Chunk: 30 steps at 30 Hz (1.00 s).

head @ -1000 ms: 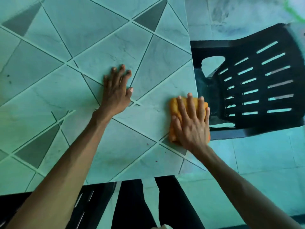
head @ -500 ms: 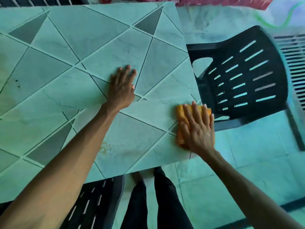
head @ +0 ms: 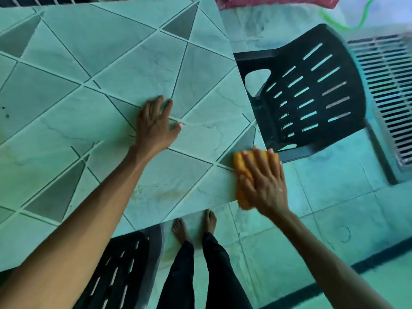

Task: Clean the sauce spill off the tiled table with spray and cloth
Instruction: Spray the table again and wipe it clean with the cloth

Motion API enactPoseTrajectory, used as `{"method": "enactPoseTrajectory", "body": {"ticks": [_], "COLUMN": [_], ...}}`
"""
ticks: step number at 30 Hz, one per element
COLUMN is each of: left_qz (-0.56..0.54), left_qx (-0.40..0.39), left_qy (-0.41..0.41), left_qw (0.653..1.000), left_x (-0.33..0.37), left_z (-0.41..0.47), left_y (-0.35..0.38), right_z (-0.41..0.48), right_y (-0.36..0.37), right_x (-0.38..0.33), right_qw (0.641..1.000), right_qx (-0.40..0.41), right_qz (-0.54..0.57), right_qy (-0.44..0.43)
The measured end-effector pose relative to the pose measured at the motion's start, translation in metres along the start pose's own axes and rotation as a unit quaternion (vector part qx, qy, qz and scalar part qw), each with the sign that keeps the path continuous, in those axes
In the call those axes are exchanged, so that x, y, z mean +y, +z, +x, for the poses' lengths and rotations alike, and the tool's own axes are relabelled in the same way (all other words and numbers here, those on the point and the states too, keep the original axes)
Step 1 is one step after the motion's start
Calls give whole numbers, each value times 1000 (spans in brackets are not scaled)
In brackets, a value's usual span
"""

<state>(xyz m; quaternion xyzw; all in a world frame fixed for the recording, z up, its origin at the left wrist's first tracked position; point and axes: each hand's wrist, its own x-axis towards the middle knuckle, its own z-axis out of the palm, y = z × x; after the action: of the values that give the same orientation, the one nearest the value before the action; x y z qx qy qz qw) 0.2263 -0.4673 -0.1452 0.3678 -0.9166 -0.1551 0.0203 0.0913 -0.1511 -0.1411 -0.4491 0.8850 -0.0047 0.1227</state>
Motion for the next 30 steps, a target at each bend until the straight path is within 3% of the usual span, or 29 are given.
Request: {"method": "enactPoseTrajectory", "body": {"ticks": [6, 9, 11, 16, 20, 24, 26, 28, 30], "left_qz": [-11, -6, -8, -25, -9, 12, 25, 28, 15], "left_qx": [-35, -37, -36, -34, -17, -25, -33, -30, -28], "left_qy": [-7, -5, -2, 6, -6, -33, -56, -74, -93], "left_qw": [999, 999, 999, 999, 1000, 999, 998, 996, 995], "left_x": [-3, -4, -4, -11, -36, -73, -88, -102, -115], "left_z": [-29, -28, -28, -38, -65, -74, -76, -83, -96], "left_y": [8, 9, 10, -1, -7, -17, -25, -31, -36], "right_z": [119, 62, 8, 13, 79, 52, 10, -16, -21], "right_y": [-14, -2, 2, -11, -13, 5, 12, 13, 8], "right_x": [-61, -90, -77, -1, -42, -130, -141, -118, -84], "right_qw": [997, 997, 993, 1000, 998, 991, 981, 979, 988], "right_qx": [49, 37, 18, -12, 34, 43, 21, 13, 1], "right_qz": [25, -1, -4, 7, 41, 28, 13, -5, -12], "right_qy": [60, -75, -119, -17, 34, -121, -192, -204, -154]}}
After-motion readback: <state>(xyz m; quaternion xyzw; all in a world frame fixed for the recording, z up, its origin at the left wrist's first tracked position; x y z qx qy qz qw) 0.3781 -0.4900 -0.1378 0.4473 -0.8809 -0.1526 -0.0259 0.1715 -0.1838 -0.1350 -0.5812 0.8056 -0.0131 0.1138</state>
